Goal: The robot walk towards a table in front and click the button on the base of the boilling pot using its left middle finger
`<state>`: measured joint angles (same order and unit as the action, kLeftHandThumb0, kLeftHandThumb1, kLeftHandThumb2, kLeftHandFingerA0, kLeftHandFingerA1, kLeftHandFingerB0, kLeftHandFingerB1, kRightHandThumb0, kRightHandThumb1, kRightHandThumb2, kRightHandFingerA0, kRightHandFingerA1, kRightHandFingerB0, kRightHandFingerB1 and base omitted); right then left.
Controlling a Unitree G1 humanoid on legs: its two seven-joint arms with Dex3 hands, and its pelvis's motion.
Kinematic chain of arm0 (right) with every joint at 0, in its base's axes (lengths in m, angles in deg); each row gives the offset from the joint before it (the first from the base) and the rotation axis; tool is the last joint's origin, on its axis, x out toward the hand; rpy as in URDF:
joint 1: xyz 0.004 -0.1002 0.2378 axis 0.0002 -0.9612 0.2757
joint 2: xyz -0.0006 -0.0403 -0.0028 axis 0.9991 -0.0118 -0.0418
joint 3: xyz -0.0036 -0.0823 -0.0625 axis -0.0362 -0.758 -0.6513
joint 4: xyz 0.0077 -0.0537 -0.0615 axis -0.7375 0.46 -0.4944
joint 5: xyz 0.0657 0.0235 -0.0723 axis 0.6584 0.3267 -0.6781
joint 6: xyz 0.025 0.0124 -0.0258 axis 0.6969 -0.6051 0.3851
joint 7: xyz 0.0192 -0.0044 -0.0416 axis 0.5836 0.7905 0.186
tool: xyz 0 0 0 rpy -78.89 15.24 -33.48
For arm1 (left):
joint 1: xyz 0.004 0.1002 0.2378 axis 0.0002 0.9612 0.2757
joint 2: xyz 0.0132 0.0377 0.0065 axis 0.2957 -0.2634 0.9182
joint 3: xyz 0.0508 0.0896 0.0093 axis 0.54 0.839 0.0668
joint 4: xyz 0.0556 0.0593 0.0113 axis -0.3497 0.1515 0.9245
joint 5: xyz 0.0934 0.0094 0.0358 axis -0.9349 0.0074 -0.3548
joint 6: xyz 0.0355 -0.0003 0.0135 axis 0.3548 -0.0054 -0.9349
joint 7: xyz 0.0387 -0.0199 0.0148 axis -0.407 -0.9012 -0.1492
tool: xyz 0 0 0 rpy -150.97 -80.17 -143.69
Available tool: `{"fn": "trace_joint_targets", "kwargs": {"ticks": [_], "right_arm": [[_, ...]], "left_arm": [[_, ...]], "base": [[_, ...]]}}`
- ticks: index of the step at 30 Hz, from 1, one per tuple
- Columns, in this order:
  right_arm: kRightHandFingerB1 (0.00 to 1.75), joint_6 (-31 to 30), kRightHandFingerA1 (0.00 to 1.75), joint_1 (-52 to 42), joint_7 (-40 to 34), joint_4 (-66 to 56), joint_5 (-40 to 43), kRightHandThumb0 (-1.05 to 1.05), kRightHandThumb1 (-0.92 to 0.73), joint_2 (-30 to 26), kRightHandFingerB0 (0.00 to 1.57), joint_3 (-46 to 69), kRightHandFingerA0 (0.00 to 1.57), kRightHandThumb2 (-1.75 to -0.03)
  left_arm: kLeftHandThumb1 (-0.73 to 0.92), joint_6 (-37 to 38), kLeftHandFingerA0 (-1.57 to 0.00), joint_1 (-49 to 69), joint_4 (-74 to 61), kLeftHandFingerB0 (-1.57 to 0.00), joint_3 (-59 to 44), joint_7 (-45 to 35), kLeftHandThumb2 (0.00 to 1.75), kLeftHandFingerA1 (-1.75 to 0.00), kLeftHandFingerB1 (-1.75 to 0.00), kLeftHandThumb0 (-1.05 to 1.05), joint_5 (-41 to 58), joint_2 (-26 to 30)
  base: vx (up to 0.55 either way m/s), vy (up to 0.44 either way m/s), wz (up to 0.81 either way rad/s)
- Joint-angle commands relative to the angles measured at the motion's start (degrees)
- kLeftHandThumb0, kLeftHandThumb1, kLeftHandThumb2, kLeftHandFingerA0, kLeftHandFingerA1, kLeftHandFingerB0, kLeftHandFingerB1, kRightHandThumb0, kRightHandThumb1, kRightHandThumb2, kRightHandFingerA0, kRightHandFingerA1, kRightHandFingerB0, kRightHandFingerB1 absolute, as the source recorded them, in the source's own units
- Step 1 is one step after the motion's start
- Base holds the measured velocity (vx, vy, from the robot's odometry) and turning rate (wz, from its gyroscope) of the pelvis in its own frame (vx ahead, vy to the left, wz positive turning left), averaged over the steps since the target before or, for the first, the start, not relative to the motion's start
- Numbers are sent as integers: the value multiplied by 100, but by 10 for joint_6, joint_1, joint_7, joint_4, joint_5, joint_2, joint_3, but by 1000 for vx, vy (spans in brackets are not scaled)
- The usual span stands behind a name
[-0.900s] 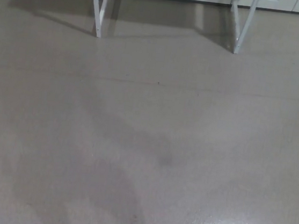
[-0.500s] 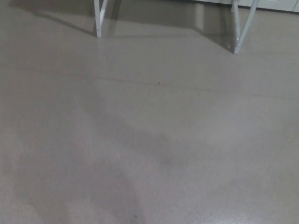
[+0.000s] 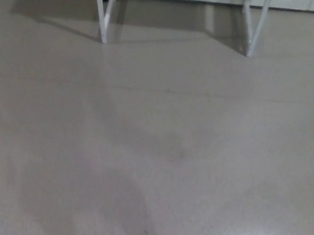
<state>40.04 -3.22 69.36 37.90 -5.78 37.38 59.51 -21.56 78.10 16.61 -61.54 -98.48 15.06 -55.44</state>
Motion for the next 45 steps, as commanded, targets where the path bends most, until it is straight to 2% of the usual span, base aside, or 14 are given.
{"fn": "trace_joint_targets", "kwargs": {"ticks": [1,7,9,10,18,23,24,26,27,35,36,43,44,45], "right_arm": [[36,18,47,5,-14,15,-11,-34,-50,-12,34,-11,55,-55],[44,14,55,20,-24,24,-14,-42,-42,-15,29,-22,53,-69],[44,18,55,14,-23,15,-14,-43,-42,-14,29,-26,51,-70],[45,22,55,10,-21,11,-17,-45,-42,-17,29,-31,51,-71],[36,13,47,24,-26,6,-17,-35,-53,-18,34,-39,55,-56],[45,18,56,22,-27,1,-23,-43,-44,-22,30,-45,53,-72],[45,19,56,23,-29,3,-24,-42,-45,-22,31,-45,53,-72],[37,19,47,25,-33,2,-28,-36,-56,-22,37,-50,59,-57],[37,16,47,24,-33,1,-27,-35,-56,-22,37,-49,59,-57],[46,22,56,22,-38,6,-33,-41,-46,-26,32,-61,54,-72],[46,23,57,23,-36,6,-31,-40,-46,-25,32,-60,55,-72],[46,29,57,24,-44,11,-38,-41,-46,-27,33,-66,57,-71],[45,27,57,24,-45,10,-38,-42,-46,-28,32,-68,57,-72],[46,19,57,23,-47,5,-42,-45,-45,-30,31,-71,57,-74]], "left_arm": [[38,22,-30,9,15,-15,4,13,85,-58,-50,1,-3,12],[37,43,-30,2,27,-15,15,16,84,-58,-50,-2,-12,19],[52,45,-40,6,24,-28,15,21,54,-45,-35,-1,-10,19],[37,40,-32,7,21,-16,15,23,84,-59,-50,1,-7,18],[36,35,-32,5,2,-16,26,32,84,-59,-50,-1,-10,25],[37,35,-31,8,-5,-18,28,36,84,-59,-51,1,-8,24],[53,31,-41,8,-8,-30,28,37,54,-45,-36,2,-8,24],[36,35,-32,2,3,-18,28,35,84,-59,-51,1,-8,26],[52,39,-42,2,5,-31,29,35,53,-46,-36,2,-10,27],[53,37,-41,5,4,-30,32,36,53,-45,-36,2,-10,27],[37,32,-32,5,2,-17,30,34,85,-59,-51,3,-7,26],[37,42,-33,3,9,-18,35,36,84,-59,-51,1,-13,28],[52,39,-42,3,8,-29,38,40,54,-45,-36,-1,-16,30],[35,41,-34,3,7,-18,40,42,83,-59,-51,-2,-19,31]], "base": [[0,0,0],[77,96,-7],[163,305,-39],[180,645,-38],[219,221,3],[267,-115,12],[309,-219,17],[302,-241,3],[364,-280,51],[277,-163,4],[192,-17,-9],[255,122,-6],[220,132,11],[257,92,4]]}}
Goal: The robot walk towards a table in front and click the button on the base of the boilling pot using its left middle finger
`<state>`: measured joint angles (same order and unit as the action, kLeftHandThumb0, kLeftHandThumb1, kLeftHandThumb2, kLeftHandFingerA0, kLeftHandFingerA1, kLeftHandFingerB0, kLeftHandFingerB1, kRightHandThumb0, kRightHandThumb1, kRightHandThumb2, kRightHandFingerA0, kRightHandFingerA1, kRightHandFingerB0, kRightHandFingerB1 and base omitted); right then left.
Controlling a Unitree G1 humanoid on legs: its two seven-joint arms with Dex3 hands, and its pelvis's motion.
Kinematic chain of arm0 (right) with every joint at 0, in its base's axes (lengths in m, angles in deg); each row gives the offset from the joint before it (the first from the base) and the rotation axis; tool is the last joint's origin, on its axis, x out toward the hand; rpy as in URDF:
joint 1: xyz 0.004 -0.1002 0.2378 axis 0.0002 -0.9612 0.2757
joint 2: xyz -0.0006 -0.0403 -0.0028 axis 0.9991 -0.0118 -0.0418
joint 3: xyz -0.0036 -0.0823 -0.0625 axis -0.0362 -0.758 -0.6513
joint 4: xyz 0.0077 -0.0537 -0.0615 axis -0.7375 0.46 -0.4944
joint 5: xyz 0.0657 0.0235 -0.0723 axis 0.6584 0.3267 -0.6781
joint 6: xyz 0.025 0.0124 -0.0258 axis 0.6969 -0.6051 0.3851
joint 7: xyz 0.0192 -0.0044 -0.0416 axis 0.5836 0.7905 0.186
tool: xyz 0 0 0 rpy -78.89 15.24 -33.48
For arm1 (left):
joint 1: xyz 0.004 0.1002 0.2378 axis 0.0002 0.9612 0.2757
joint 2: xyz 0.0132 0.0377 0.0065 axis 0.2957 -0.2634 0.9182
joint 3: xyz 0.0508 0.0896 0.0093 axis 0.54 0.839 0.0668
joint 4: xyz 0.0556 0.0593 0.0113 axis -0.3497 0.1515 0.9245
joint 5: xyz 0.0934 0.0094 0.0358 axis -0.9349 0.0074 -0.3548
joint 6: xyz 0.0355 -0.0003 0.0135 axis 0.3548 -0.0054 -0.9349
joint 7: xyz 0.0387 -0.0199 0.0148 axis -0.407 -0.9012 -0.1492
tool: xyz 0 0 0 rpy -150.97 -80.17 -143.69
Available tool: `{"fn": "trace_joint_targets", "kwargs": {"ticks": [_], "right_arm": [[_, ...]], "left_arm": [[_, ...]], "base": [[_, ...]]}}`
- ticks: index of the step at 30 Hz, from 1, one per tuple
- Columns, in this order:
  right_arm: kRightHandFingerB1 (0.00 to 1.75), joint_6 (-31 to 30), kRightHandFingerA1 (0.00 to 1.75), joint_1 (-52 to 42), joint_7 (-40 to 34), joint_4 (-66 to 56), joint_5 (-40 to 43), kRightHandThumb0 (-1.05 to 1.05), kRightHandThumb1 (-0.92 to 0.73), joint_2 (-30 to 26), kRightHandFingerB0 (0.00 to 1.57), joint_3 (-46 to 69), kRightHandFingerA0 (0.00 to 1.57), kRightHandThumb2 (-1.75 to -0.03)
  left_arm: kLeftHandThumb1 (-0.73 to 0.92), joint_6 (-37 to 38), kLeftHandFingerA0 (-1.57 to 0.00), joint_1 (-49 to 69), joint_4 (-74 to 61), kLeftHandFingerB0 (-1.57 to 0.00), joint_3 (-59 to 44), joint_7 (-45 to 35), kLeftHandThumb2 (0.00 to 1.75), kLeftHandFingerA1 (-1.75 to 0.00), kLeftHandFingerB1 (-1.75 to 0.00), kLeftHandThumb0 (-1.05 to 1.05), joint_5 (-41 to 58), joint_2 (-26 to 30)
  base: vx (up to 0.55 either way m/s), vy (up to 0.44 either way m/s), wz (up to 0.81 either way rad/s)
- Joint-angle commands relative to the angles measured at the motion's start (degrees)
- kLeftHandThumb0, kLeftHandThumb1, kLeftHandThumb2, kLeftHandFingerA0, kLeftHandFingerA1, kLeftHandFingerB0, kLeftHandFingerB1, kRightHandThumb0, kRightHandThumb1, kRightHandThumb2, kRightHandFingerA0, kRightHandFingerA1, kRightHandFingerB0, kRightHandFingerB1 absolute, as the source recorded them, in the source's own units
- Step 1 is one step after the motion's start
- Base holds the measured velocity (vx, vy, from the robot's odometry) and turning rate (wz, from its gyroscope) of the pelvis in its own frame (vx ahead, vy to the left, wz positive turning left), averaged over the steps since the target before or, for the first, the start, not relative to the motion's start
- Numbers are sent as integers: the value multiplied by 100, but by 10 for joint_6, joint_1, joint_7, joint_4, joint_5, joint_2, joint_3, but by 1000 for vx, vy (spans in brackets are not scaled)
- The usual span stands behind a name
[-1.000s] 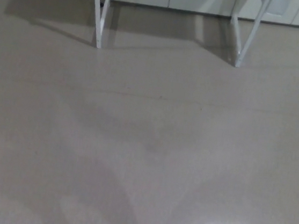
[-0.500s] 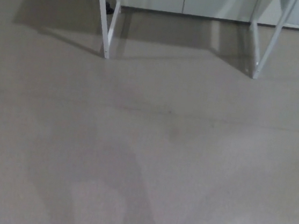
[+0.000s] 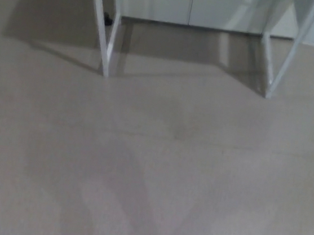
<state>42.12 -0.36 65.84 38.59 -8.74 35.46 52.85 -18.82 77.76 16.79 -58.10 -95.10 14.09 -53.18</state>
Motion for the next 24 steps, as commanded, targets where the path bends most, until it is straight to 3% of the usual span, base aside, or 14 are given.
{"fn": "trace_joint_targets", "kwargs": {"ticks": [1,6,7,9,10,12,13,17,18,19,20,22,23,24], "right_arm": [[46,3,58,-5,-8,2,-8,-42,-45,-10,31,-3,57,-72],[36,5,48,-4,-14,2,-14,-36,-56,-11,37,-8,65,-57],[45,6,57,-5,-14,2,-15,-42,-46,-12,31,-10,57,-72],[45,7,57,-8,-12,1,-14,-42,-46,-12,31,-12,57,-72],[45,7,57,-9,-12,1,-17,-43,-47,-14,31,-15,56,-73],[36,10,48,-10,-11,1,-17,-35,-58,-15,36,-17,62,-58],[45,16,56,-12,-12,0,-23,-42,-48,-18,31,-22,56,-73],[45,17,57,-12,-11,1,-19,-40,-48,-17,32,-21,57,-72],[37,18,48,-13,-14,-1,-21,-34,-59,-17,37,-23,62,-58],[45,18,57,-13,-16,-1,-25,-42,-48,-18,32,-24,57,-73],[37,18,48,-13,-16,0,-25,-35,-58,-19,36,-25,62,-58],[36,17,48,-12,-16,2,-25,-35,-58,-19,36,-25,63,-58],[45,17,58,-9,-20,6,-26,-42,-47,-19,31,-26,58,-74],[36,20,50,-7,-19,11,-23,-34,-57,-16,37,-24,65,-57]], "left_arm": [[36,16,-34,6,8,-19,4,3,83,-60,-51,0,-5,8],[36,11,-34,3,10,-19,3,6,83,-59,-51,0,-1,7],[52,9,-43,4,10,-32,2,7,54,-46,-36,0,-1,6],[52,10,-43,7,8,-32,3,8,54,-46,-37,0,-1,6],[36,12,-35,7,10,-20,4,8,83,-60,-52,0,-3,7],[36,11,-36,7,11,-20,4,8,83,-60,-52,0,-2,7],[36,17,-36,10,7,-19,6,4,83,-60,-51,0,-3,8],[35,16,-36,12,4,-19,8,4,83,-60,-51,0,-2,9],[35,14,-35,12,4,-18,7,3,83,-60,-51,0,0,8],[35,14,-34,12,2,-17,7,3,83,-59,-51,0,1,8],[36,14,-35,13,2,-17,7,3,83,-60,-51,0,0,8],[36,16,-34,12,5,-17,7,2,83,-59,-50,0,1,8],[36,16,-35,11,7,-17,8,4,83,-59,-50,0,-1,9],[36,19,-35,9,8,-18,9,2,83,-59,-51,0,-2,11]], "base": [[218,66,9],[183,-39,10],[214,-101,10],[199,-166,13],[214,-230,13],[267,-221,8],[307,-161,66],[241,-132,1],[158,-68,-3],[158,-46,-6],[139,-5,-5],[137,5,-6],[135,18,-8],[127,86,-3]]}}
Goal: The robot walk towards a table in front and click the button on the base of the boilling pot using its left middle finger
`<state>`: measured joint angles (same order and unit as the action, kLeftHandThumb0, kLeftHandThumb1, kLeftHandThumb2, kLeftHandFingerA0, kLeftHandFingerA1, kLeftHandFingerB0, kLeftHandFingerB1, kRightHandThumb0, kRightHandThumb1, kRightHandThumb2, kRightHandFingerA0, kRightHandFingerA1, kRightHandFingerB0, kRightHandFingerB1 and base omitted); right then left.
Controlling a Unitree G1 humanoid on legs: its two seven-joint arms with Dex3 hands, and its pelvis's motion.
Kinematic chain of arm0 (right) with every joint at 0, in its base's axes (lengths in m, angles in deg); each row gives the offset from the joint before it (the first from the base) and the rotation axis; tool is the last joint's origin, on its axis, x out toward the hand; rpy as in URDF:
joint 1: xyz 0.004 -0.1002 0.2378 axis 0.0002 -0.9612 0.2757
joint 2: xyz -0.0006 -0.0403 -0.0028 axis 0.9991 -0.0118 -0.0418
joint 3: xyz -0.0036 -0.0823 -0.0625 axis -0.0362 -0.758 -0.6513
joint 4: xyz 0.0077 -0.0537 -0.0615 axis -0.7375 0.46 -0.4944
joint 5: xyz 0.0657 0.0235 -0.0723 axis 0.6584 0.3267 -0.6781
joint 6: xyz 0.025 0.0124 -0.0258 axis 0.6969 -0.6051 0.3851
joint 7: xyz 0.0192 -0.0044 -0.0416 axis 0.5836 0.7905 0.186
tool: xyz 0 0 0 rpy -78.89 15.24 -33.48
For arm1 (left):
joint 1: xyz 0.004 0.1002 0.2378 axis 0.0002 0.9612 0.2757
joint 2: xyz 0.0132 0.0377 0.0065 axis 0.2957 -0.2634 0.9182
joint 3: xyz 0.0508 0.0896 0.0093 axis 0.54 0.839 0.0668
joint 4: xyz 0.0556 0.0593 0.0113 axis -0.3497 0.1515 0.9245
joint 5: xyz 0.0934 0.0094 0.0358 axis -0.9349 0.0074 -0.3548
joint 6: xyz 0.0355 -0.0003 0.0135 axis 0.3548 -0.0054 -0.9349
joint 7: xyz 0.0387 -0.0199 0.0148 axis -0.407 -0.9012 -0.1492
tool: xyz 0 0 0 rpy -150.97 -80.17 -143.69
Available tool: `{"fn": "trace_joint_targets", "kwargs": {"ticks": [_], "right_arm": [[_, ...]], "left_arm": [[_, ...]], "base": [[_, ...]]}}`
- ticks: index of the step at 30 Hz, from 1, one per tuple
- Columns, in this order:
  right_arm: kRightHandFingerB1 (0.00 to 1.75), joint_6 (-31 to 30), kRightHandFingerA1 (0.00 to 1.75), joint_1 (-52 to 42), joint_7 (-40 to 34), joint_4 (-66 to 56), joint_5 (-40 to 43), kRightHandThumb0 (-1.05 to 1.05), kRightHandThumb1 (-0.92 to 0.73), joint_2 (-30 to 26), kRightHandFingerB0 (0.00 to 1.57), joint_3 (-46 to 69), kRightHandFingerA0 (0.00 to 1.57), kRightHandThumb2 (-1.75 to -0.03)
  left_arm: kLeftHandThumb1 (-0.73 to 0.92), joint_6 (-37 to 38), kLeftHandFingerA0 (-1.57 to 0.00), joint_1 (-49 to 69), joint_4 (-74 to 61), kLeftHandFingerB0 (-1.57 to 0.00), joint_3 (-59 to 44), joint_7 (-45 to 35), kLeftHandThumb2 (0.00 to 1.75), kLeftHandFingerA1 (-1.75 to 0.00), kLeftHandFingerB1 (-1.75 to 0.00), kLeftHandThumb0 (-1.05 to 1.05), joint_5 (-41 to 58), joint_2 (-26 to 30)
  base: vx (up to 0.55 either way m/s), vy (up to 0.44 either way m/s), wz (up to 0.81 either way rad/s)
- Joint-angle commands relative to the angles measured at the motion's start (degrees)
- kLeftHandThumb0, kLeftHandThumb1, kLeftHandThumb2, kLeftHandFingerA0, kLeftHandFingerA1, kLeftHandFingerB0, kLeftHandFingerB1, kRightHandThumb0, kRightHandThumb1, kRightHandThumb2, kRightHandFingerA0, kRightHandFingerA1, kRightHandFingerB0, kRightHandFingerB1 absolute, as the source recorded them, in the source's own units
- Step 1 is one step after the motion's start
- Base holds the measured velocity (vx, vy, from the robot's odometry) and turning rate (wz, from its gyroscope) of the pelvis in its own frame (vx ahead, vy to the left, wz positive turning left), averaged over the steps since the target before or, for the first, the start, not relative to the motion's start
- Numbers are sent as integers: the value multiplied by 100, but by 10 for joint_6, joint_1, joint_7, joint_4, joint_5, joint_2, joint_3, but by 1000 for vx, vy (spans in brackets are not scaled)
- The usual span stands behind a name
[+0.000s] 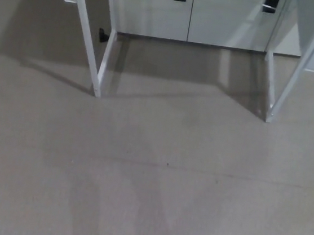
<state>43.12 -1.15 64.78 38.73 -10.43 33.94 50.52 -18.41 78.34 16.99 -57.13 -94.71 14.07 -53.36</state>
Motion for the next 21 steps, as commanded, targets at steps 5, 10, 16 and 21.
{"fn": "trace_joint_targets", "kwargs": {"ticks": [5,10,16,21], "right_arm": [[46,9,58,0,-2,5,-5,-42,-46,-2,32,-1,57,-73],[46,12,58,0,-6,10,-9,-44,-46,-4,31,-5,58,-74],[36,11,48,-2,-2,3,-6,-35,-57,-4,36,-6,63,-57],[46,7,58,-1,-9,4,-11,-43,-47,-5,31,-11,58,-74]], "left_arm": [[35,11,-35,3,3,-17,1,4,83,-59,-50,-1,-4,12],[35,17,-36,3,8,-19,2,3,83,-60,-51,0,-3,13],[36,18,-34,1,10,-18,2,1,83,-59,-51,0,-1,13],[35,10,-35,4,3,-19,0,2,83,-60,-51,-1,1,12]], "base": [[96,173,-2],[92,-3,6],[96,-170,5],[47,-316,-5]]}}
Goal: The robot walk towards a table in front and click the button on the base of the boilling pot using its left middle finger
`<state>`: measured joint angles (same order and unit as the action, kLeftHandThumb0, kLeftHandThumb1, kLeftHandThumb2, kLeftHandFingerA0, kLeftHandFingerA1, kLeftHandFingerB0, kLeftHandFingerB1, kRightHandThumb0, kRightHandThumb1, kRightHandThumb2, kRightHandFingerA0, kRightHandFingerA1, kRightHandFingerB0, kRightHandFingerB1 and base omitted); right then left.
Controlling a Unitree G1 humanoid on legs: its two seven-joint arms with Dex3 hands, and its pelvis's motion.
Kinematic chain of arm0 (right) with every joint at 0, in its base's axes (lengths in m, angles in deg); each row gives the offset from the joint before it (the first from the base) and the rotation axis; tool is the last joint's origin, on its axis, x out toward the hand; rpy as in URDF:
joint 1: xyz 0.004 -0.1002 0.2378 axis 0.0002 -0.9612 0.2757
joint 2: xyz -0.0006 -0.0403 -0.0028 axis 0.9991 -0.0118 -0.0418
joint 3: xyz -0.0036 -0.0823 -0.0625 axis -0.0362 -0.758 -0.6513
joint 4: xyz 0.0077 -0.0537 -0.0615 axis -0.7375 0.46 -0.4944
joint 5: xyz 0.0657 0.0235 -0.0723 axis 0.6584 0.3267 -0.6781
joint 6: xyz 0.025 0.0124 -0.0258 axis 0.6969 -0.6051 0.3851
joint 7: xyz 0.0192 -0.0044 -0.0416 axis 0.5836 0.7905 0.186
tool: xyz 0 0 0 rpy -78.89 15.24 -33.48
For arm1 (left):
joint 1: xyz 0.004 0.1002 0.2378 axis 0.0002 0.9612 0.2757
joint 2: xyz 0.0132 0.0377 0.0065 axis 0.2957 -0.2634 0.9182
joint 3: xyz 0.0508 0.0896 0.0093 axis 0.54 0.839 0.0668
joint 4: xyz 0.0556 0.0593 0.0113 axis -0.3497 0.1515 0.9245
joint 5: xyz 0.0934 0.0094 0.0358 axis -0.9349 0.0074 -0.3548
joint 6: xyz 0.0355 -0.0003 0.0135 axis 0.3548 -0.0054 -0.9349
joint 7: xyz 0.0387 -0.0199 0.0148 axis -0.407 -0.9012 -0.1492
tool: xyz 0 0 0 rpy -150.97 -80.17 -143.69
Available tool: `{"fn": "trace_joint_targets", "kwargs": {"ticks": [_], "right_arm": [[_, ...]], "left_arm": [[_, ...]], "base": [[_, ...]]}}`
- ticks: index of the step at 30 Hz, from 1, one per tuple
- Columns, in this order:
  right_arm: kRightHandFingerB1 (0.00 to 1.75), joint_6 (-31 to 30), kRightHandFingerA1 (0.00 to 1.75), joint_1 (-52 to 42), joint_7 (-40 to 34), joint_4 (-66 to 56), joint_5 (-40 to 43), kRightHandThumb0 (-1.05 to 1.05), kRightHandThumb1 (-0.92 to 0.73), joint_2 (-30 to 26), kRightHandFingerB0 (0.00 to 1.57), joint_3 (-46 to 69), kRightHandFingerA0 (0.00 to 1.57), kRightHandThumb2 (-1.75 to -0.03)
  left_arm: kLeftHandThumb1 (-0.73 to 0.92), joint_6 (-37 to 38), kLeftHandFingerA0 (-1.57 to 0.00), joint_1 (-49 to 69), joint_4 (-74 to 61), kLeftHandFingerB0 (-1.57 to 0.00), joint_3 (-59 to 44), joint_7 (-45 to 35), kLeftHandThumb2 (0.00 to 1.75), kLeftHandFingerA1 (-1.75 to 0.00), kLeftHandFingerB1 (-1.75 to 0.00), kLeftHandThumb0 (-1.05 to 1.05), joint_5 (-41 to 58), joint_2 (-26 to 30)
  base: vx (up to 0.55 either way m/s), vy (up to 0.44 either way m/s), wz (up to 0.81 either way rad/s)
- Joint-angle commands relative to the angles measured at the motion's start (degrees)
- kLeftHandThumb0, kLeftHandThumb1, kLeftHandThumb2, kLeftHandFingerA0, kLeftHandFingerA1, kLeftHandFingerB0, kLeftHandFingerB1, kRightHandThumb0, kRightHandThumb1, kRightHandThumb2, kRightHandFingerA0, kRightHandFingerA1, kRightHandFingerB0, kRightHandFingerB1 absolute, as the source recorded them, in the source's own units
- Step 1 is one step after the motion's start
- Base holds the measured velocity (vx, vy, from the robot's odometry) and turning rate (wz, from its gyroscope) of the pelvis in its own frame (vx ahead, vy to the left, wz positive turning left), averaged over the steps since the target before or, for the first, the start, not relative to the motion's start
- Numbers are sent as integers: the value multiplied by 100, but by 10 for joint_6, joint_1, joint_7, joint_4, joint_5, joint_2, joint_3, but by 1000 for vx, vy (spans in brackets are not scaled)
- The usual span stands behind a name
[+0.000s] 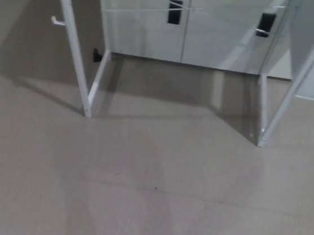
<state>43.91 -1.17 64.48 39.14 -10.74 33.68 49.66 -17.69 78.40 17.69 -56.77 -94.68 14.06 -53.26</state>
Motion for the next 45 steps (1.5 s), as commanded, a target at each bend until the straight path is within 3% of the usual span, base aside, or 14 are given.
{"fn": "trace_joint_targets", "kwargs": {"ticks": [1,4,6,13,14,15,16,20,21,28,29,37,42,45], "right_arm": [[37,2,49,2,-8,5,-10,-37,-58,-3,37,-4,63,-57],[46,1,58,3,-8,5,-9,-43,-47,-4,31,-5,58,-75],[37,-2,48,1,-10,2,-10,-35,-59,-3,37,-6,65,-57],[36,-6,48,-2,-10,-5,-12,-37,-58,-3,37,-8,62,-57],[37,-1,49,-2,-9,-3,-14,-36,-59,-5,37,-10,62,-58],[46,1,58,-1,-8,0,-13,-44,-47,-5,31,-10,57,-75],[46,3,58,0,-6,3,-12,-43,-47,-5,30,-9,57,-75],[46,2,58,-2,-7,-1,-14,-43,-47,-6,32,-11,56,-74],[37,6,49,-3,-9,-2,-16,-36,-58,-7,38,-12,63,-58],[46,-1,56,3,-12,3,-23,-43,-48,-8,32,-17,56,-74],[46,-1,57,3,-12,3,-24,-44,-48,-8,31,-18,55,-75],[36,-3,48,3,-16,2,-28,-37,-59,-9,38,-22,68,-57],[36,-8,48,4,-15,1,-29,-37,-60,-10,37,-24,67,-58],[37,-4,49,4,-14,2,-29,-37,-59,-10,38,-24,68,-57]], "left_arm": [[36,3,-34,1,-2,-18,-3,2,83,-59,-51,0,0,11],[51,8,-44,0,1,-30,0,2,53,-45,-36,-1,-4,13],[35,10,-35,1,2,-19,-1,2,83,-60,-51,0,-4,13],[35,14,-35,2,5,-19,1,2,83,-60,-52,-1,-6,15],[52,19,-43,2,8,-31,1,-2,54,-46,-37,-1,-3,15],[36,19,-34,1,8,-19,1,-3,84,-60,-52,-1,-3,15],[52,19,-43,1,9,-31,1,-2,53,-46,-37,-1,-3,15],[36,12,-35,2,4,-19,1,2,84,-60,-51,0,-1,13],[52,13,-44,2,3,-31,2,2,54,-46,-36,0,-2,13],[35,17,-36,-3,10,-20,5,7,83,-60,-52,0,-7,16],[51,17,-44,-2,10,-33,5,8,54,-46,-37,-2,-8,16],[52,12,-45,-1,6,-34,2,4,53,-46,-37,0,-2,14],[36,11,-37,2,0,-22,6,4,85,-61,-53,-1,-7,17],[51,14,-45,0,6,-35,7,6,54,-46,-38,-3,-8,17]], "base": [[86,-139,-7],[155,-66,-2],[146,-5,-9],[194,135,-4],[259,75,10],[252,7,6],[220,-24,8],[239,-96,8],[261,-131,9],[346,-270,23],[318,-311,19],[252,-140,-4],[279,104,-10],[250,163,-14]]}}
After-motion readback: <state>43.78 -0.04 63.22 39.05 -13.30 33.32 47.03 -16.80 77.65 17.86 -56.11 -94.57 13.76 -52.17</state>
